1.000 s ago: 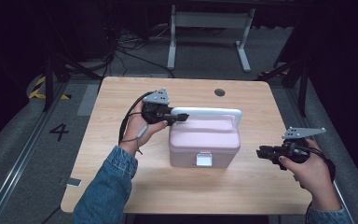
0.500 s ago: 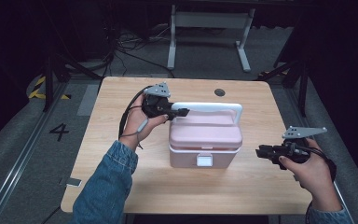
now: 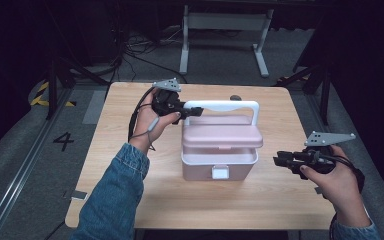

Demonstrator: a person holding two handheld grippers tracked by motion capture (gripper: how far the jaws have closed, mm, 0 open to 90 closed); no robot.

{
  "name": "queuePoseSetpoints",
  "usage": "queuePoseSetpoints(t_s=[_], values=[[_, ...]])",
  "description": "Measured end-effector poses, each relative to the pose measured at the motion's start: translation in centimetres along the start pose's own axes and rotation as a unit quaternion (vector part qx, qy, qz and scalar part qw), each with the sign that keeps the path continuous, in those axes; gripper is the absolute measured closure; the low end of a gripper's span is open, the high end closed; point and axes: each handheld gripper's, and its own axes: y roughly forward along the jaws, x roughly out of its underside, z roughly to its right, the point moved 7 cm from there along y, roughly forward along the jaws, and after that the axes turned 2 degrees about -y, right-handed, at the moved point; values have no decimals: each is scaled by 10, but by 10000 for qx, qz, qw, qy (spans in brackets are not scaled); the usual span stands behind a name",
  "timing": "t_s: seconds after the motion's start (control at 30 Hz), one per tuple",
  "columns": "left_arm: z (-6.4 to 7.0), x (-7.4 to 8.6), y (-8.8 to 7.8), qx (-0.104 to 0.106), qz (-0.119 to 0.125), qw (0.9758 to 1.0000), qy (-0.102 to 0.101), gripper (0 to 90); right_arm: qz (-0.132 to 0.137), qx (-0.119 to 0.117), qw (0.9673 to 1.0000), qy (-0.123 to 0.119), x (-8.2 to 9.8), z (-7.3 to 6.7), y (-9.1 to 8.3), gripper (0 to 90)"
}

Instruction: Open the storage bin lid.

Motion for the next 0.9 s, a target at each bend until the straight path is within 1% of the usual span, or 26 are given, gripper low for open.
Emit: queuePoseSetpoints(t_s=[0.17,0.2,0.27,0.37,0.4,0.5,0.7,0.8,0.83,0.9], values=[[-5,-5,0,8,-9,9999,-151,786,119,27,9998,-134,-16,-5,-4,694],[-5,-6,0,7,-20,9998,-187,786,132,36,9998,-176,-18,-5,-5,691],[-6,-6,0,-9,-7,9998,-215,784,145,41,9997,-175,-20,-6,-5,686],[-11,-8,0,9,38,9995,-305,783,220,64,9994,-245,-28,-9,-3,638],[-12,-9,1,-3,82,9993,-369,781,239,111,9992,-285,-31,-10,-2,620],[-17,-11,1,-29,106,9990,-434,779,281,144,9988,-367,-37,-11,1,586],[-23,-15,2,-162,109,9988,-454,772,486,275,9975,-443,-48,-9,5,502],[-25,-17,3,-190,135,9986,-477,770,580,401,9962,-508,-53,-6,8,449],[-26,-17,3,-197,142,9985,-492,770,619,441,9958,-511,-54,-5,9,431],[-28,-18,3,-199,163,9984,-510,769,678,509,9954,-443,-57,-2,11,422]])
